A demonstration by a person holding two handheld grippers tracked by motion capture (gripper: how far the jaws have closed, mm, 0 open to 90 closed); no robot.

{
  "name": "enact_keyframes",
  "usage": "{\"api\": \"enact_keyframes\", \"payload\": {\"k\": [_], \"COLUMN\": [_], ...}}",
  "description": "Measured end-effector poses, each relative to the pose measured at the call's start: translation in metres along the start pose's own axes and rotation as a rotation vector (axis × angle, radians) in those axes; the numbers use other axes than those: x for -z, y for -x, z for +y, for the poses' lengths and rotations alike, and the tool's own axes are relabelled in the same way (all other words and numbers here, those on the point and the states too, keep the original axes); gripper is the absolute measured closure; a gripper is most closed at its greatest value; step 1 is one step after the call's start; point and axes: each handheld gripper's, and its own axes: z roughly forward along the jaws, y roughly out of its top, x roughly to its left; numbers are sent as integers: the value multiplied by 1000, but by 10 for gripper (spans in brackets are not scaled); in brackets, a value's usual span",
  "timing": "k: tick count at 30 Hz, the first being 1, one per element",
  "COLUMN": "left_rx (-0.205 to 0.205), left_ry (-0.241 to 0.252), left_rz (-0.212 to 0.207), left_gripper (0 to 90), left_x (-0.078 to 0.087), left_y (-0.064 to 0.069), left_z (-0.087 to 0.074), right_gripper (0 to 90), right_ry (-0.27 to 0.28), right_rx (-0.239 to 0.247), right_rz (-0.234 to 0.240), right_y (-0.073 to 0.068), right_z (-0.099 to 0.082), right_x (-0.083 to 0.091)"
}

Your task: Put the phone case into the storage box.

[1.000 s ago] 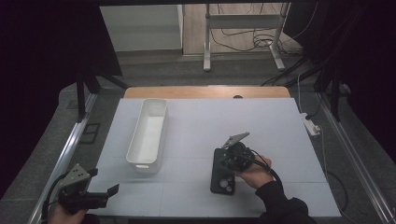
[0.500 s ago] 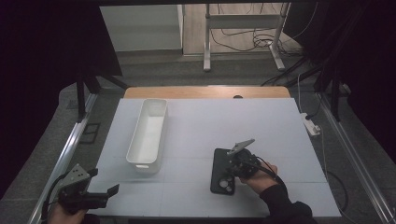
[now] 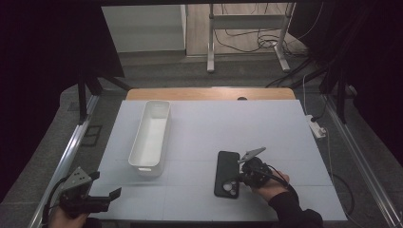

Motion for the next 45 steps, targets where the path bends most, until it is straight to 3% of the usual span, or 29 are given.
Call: {"api": "enact_keyframes", "payload": {"k": [9,16,29,45], "left_rx": [-4,-5,-5,-6], "left_ry": [-2,-4,-9,-14], "left_rz": [0,1,3,2], "left_gripper": [18,19,19,20], "left_x": [0,-1,-1,-2], "left_y": [0,0,1,1], "left_z": [0,0,1,1], "right_gripper": [893,893,893,893], "right_ry": [-21,-18,-7,7], "right_rx": [1,5,74,133], "right_rz": [-3,21,90,116], "right_y": [-3,-4,-23,-39], "right_z": [-4,-4,5,22], "right_x": [-3,-4,-14,-27]}}
